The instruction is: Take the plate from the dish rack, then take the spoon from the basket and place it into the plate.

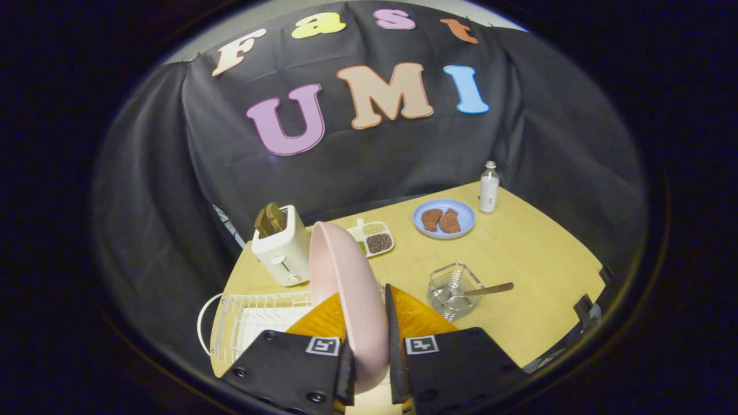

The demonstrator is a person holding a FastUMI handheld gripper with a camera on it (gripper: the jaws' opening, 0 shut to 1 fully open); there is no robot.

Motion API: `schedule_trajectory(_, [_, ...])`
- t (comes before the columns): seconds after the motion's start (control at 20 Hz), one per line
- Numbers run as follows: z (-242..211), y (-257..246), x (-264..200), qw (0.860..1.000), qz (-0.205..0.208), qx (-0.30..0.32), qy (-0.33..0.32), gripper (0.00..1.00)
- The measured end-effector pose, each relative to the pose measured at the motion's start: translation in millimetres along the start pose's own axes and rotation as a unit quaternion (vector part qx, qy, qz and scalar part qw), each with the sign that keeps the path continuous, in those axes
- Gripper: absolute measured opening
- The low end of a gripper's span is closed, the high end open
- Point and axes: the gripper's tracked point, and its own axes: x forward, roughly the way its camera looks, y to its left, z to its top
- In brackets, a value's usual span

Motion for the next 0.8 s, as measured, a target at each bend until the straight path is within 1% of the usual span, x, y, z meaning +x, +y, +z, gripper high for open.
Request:
schedule_trajectory(0.15, [6,-37,-28,0.998,-0.029,0.042,-0.035,0.27])
schedule_trajectory(0.35, [-12,-96,-54,0.991,-0.074,0.099,-0.049,0.27])
schedule_trajectory(0.55, [-52,-151,-64,0.981,-0.122,0.144,-0.038,0.27])
schedule_trajectory(0.8, [-110,-202,-50,0.963,-0.156,0.221,0.000,0.27])
